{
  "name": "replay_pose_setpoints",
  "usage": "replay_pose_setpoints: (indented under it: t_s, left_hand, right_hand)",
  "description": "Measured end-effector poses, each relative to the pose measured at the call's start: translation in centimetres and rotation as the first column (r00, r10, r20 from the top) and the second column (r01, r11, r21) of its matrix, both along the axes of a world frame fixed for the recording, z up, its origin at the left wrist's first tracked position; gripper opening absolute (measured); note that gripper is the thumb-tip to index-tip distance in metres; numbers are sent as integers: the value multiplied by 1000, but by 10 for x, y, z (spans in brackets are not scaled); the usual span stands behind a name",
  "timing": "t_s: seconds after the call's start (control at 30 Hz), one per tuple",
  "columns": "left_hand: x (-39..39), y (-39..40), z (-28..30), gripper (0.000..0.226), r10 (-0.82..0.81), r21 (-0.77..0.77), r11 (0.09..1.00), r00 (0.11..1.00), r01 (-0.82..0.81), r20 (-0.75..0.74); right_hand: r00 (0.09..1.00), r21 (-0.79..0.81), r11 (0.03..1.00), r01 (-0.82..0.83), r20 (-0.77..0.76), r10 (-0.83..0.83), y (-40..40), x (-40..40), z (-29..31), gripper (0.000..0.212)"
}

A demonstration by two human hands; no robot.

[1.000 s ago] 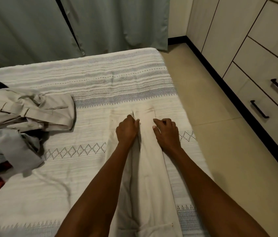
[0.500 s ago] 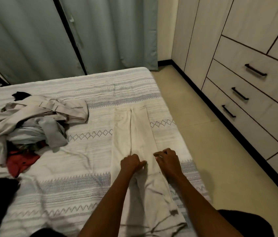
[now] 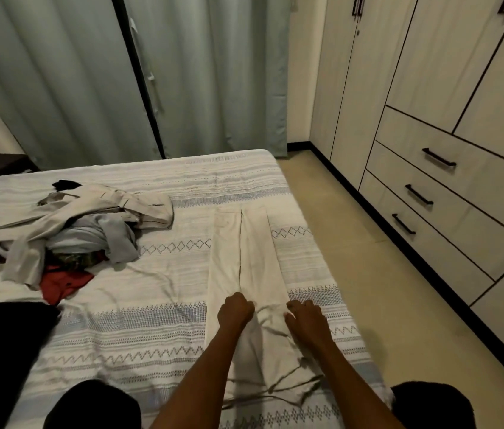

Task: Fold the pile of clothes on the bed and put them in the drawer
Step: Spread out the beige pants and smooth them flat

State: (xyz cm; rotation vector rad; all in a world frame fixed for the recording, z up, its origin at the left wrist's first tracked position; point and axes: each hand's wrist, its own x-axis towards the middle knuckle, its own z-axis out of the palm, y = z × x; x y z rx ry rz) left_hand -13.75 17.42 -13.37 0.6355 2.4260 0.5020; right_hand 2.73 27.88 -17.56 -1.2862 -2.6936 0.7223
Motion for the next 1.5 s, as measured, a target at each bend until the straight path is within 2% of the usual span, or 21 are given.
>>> replay_pose_setpoints:
  t_s: [0.1,0.17,0.3,0.37,0.43,0.53,0.6,0.67,0.73,0.83,0.9,1.0,1.07,1.13,1.17,1.3,1.37,1.5]
  left_hand:
    - [-4,-4,-8,63,28,66,997,995,-34,93]
    - [-3,-7,-13,65,20,86,996,989,-32,143]
    - [9,-24,-18,29,49,138,987,974,-81,221]
    - [15,-31,-19,28,53,137,987,972,-86,228]
    - [21,-38,-21,33,5,139,990,983,-31,184]
    - [35,-55,-16,39,-35,84,996,999,36,-3]
    - [41,-74,-15,27,-134,107,984,985,145,-109]
    - [43,-98,-19,10,-212,243,942,971,233,-112]
    - [43,-125,-24,8,-220,372,894,968,249,-118]
    - [37,-163,-28,14,-103,498,849,980,177,-172]
    - [24,-186,-35,19,-88,450,875,973,179,-215]
    - [3,-210,-49,59,-277,97,938,887,333,-369]
    - [0,-219,-58,74,-380,-42,918,844,394,-377]
    - [-1,-227,-70,78,-439,-54,887,804,458,-400]
    - [-4,-230,-78,77,-455,-50,875,784,481,-422]
    - [-13,-235,-83,68,-512,-112,846,737,521,-441]
    - [-11,-231,-76,73,-533,-135,837,739,530,-412]
    - [-10,-222,-79,68,-588,-109,777,654,620,-475]
  right_hand:
    - [1000,-62,998,17,12,-17,-3,6,2,46]
    - [999,-78,997,24,36,-21,-7,15,1,48]
    - [999,-88,996,6,49,-2,-15,32,-1,46]
    - [999,-121,992,18,40,-14,-19,38,1,43]
    - [999,-167,985,31,12,-30,-24,47,3,40]
    - [1000,-199,980,17,14,-15,-29,61,3,38]
    - [999,-199,979,-30,27,36,-33,69,6,32]
    - [995,-220,973,-68,63,83,-35,72,8,20]
    - [993,-256,964,-65,83,89,-35,72,9,5]
    - [996,-277,957,-85,0,89,-30,80,7,24]
    - [992,-265,957,-117,-73,100,-28,91,7,28]
    - [984,-188,974,-123,-148,96,-25,110,1,22]
    - [980,-18,989,-145,-138,141,-26,122,-9,24]
    - [971,183,958,-223,-46,235,-24,133,-28,41]
    - [968,219,945,-245,-1,251,-23,136,-36,45]
    - [947,215,926,-309,161,278,-32,135,-37,59]
    - [942,219,920,-325,166,293,-35,131,-36,66]
    - [911,219,885,-411,101,399,-36,121,-37,89]
